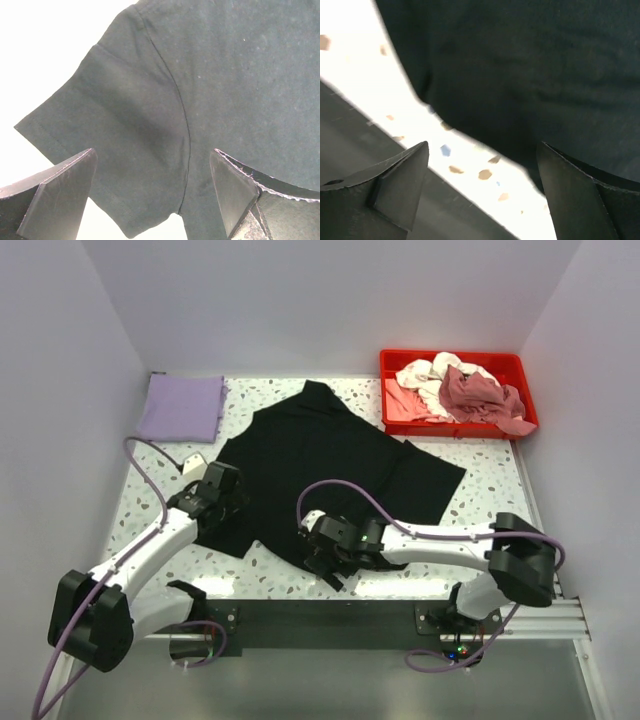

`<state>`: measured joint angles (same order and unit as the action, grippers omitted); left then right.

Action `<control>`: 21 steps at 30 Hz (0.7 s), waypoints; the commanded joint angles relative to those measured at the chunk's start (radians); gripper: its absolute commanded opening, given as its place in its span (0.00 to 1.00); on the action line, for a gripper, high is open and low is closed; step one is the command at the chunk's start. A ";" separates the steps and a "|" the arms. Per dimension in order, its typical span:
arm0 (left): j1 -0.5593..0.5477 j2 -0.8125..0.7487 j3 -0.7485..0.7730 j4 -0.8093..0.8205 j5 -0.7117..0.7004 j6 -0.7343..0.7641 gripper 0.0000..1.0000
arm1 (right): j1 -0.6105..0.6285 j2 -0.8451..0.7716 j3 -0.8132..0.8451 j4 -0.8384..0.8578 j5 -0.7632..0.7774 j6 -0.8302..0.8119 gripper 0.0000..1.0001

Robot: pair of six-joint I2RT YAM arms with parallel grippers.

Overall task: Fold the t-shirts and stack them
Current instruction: Flatten the tshirt out

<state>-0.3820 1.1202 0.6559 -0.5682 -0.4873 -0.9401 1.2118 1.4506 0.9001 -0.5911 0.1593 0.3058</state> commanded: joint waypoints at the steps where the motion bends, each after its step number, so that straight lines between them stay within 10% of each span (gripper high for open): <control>1: 0.014 -0.037 -0.015 -0.038 -0.048 -0.042 1.00 | 0.000 0.073 0.052 0.020 0.094 -0.135 0.91; 7: 0.015 -0.071 -0.055 -0.059 -0.051 -0.081 1.00 | -0.001 0.131 0.072 0.068 0.115 -0.191 0.69; 14: 0.017 -0.115 -0.064 -0.076 -0.066 -0.088 1.00 | -0.005 0.119 0.059 0.114 0.210 -0.217 0.00; 21: 0.017 -0.129 -0.053 -0.088 -0.063 -0.086 1.00 | -0.035 0.083 0.186 -0.013 0.224 -0.334 0.00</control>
<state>-0.3733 1.0046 0.5922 -0.6411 -0.5137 -1.0107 1.1965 1.5837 0.9905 -0.5632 0.3328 0.0574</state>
